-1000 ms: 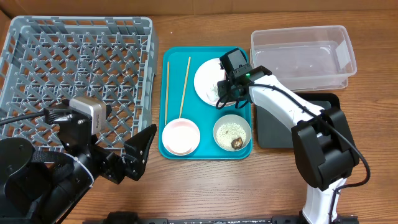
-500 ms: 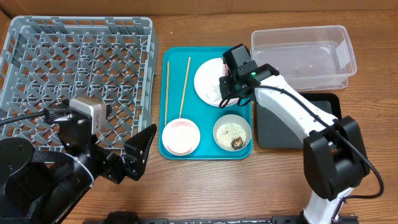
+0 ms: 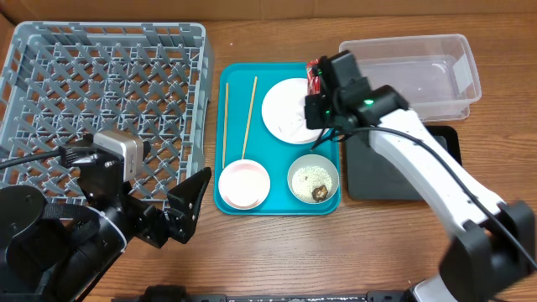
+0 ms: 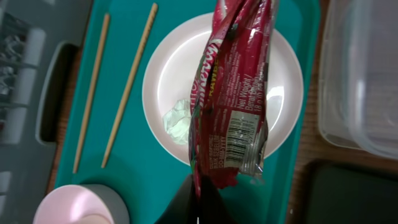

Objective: Sort waste into correct bins and load items into the dishwasher
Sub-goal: 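Lift the red wrapper and drop it into the clear plastic bin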

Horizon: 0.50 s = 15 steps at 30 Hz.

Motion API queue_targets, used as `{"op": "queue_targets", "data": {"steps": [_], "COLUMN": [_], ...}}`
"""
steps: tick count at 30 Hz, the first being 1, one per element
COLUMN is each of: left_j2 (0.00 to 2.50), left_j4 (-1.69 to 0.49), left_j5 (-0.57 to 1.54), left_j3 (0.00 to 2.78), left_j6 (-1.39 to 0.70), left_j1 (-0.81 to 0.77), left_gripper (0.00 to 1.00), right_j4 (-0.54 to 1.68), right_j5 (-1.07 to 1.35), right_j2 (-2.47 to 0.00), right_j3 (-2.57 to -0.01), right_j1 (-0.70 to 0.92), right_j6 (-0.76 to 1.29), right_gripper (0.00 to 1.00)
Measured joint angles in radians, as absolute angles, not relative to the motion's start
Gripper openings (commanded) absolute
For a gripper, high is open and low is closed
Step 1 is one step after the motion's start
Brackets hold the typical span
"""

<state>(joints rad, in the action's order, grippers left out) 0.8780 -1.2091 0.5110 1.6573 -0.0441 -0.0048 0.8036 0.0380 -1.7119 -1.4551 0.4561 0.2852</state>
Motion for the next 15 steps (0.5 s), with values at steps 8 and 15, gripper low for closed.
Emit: {"op": "queue_targets", "data": {"steps": [8,15], "left_j2": [0.878,0.878], "left_j4": [-1.209,-1.209], "left_j5": [0.511,0.511], "left_j3": [1.657,1.657], "left_j6": [-0.044,-0.044], "left_j1": [-0.005,-0.005], "left_gripper": [1.00,1.00], "right_j4": [0.841,0.846], "right_j5": [0.026,0.015], "right_j2": [-1.615,-1.673], "right_j3": [-1.456,-1.456], "right_j1": [0.353,0.170], "right_j6": [0.297,0.332], "right_gripper": [0.04,0.45]}}
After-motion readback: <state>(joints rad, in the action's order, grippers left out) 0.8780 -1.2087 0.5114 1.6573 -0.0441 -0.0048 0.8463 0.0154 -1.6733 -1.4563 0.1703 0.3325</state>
